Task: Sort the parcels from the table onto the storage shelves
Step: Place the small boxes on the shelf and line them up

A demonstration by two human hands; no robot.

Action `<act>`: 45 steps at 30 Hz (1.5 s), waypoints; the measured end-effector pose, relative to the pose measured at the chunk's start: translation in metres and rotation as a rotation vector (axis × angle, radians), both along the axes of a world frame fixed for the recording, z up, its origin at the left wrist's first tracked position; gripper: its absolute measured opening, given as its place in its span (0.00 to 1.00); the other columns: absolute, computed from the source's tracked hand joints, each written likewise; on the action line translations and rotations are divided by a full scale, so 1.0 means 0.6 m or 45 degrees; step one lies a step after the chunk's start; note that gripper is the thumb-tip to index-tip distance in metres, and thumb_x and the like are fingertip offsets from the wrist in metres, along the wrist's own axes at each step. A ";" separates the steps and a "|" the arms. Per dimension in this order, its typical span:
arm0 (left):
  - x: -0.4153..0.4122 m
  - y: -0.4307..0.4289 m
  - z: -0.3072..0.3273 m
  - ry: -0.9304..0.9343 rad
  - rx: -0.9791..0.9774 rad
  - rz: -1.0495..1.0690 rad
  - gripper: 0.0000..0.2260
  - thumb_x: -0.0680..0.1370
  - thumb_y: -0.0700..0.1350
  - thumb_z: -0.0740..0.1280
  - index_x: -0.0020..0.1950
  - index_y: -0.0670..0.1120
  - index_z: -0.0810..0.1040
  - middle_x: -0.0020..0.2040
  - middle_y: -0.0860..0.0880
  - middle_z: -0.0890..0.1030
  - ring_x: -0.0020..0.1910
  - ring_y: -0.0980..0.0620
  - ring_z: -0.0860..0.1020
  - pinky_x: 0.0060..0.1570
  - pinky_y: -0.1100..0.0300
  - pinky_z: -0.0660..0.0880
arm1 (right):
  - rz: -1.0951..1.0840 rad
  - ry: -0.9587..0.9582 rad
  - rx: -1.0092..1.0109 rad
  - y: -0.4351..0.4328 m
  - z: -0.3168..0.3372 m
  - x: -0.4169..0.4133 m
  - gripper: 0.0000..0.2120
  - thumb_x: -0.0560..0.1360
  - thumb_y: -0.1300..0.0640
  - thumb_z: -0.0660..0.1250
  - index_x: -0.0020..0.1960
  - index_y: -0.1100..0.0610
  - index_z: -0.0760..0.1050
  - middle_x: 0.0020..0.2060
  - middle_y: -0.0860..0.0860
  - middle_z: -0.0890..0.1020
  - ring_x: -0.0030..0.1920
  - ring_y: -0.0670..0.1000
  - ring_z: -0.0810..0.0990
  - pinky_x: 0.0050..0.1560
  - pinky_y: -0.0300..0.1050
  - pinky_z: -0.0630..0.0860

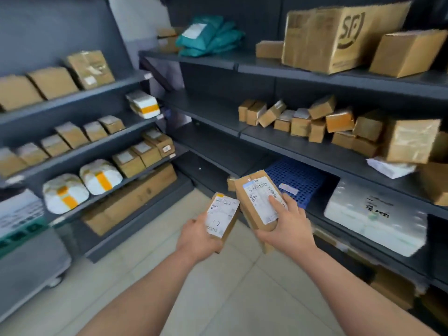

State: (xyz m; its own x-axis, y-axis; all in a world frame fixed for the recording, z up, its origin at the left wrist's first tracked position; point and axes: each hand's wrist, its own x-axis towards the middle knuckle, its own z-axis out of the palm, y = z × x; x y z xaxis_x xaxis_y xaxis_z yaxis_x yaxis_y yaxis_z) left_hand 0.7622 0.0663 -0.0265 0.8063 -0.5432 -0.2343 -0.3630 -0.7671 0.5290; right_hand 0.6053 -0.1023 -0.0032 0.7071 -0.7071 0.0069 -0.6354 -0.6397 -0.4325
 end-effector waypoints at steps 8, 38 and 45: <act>0.172 0.070 0.019 -0.048 -0.014 0.310 0.42 0.62 0.53 0.71 0.74 0.58 0.58 0.51 0.53 0.65 0.51 0.52 0.67 0.43 0.59 0.67 | 0.271 -0.075 0.016 0.014 0.011 0.256 0.47 0.59 0.31 0.68 0.74 0.43 0.56 0.74 0.47 0.53 0.68 0.56 0.60 0.66 0.56 0.66; 0.798 -0.087 0.064 -0.122 -0.021 0.678 0.47 0.63 0.55 0.74 0.78 0.56 0.55 0.63 0.47 0.68 0.60 0.46 0.70 0.55 0.51 0.76 | 0.610 -0.177 0.054 -0.159 0.047 0.966 0.49 0.62 0.34 0.69 0.76 0.47 0.54 0.73 0.48 0.53 0.67 0.54 0.61 0.66 0.54 0.67; 1.015 -0.082 0.084 -0.090 0.010 0.611 0.48 0.62 0.56 0.73 0.78 0.57 0.53 0.62 0.46 0.67 0.59 0.45 0.70 0.58 0.49 0.75 | 0.522 -0.179 0.055 -0.149 0.052 1.153 0.48 0.61 0.34 0.70 0.75 0.46 0.55 0.73 0.48 0.54 0.66 0.56 0.63 0.64 0.55 0.68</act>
